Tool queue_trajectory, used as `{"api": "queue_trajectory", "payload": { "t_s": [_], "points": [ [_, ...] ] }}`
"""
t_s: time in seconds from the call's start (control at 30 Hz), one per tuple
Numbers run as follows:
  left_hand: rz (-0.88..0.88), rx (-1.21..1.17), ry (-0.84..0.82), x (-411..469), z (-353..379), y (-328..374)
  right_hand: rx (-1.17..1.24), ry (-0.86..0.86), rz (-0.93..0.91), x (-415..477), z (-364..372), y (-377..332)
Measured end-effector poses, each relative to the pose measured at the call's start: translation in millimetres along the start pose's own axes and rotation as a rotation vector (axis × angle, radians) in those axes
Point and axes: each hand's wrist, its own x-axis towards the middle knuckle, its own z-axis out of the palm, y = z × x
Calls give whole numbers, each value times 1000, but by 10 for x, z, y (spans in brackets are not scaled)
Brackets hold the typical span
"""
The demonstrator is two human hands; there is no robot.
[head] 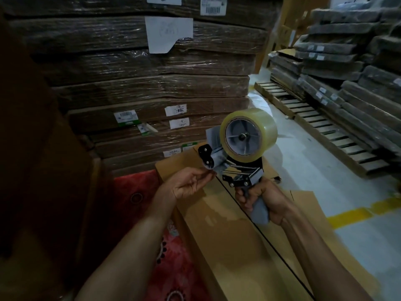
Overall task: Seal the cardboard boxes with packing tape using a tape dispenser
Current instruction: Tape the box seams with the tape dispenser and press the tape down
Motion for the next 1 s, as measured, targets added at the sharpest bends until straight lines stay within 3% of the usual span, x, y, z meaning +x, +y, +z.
{"api": "queue_trajectory", "payload": {
  "t_s": [0.3, 0.43, 0.57, 0.7, 0.83, 1.0],
  "points": [
    [4, 76, -43, 148, 45, 355, -21, 12, -53, 202, -100, 15],
    [68, 337, 161, 262, 67, 376, -43, 18, -72, 233, -99, -5],
    [184, 599, 236, 352, 57, 521, -69, 60, -55, 263, -60, 38],
    [384, 908, 537, 470, 100, 761, -140, 82, -95, 248, 75, 69],
    [463, 1003, 536, 496, -128, 1142, -133, 108, -83, 83, 18, 205],
    [554, 1304, 587, 875, -67, 1186, -168, 220, -65, 117, 63, 403]
  ]
}}
